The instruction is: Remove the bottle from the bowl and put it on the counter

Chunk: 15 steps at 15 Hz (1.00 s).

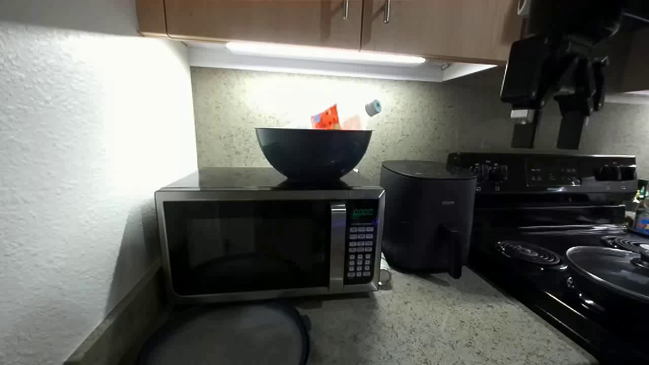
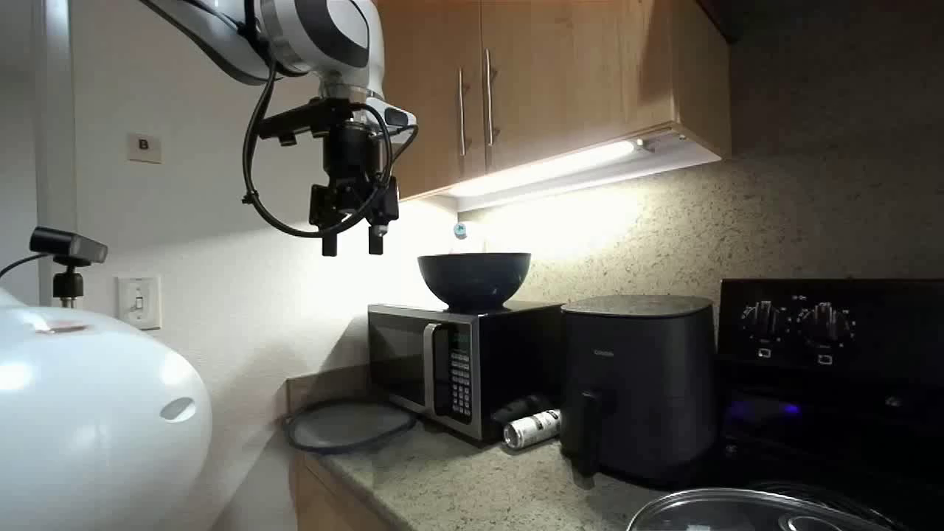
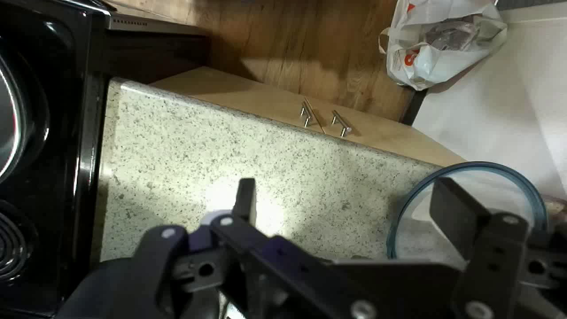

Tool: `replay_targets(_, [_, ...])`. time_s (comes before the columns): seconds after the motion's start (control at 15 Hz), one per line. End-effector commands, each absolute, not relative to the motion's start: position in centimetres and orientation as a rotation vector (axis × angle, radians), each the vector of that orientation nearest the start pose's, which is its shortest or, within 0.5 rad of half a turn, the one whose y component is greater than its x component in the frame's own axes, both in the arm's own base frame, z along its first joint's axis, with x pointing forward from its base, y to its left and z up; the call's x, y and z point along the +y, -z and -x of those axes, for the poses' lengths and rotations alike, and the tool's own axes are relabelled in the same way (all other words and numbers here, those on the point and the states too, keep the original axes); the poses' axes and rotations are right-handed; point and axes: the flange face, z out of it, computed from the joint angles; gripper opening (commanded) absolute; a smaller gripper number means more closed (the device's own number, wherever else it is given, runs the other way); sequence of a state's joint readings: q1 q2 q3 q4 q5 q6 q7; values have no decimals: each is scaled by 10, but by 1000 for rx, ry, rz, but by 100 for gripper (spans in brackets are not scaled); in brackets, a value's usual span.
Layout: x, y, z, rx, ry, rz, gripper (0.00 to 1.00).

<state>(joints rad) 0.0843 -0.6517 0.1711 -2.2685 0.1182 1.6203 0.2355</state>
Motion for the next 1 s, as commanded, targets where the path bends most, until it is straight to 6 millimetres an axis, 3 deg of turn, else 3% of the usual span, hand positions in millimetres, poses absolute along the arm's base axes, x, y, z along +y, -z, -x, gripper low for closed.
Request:
replay_targets(0.0, [115, -588, -335, 33, -11, 3128, 100])
replay_targets(0.33, [115, -588, -335, 33, -11, 3128, 100])
replay_targets(0.47, [116, -584, -344, 88, 14, 3145, 100])
replay_targets(0.67, [118, -582, -377, 138, 180, 3158, 100])
replay_targets(0.93, [122, -579, -436, 194, 342, 3161, 100])
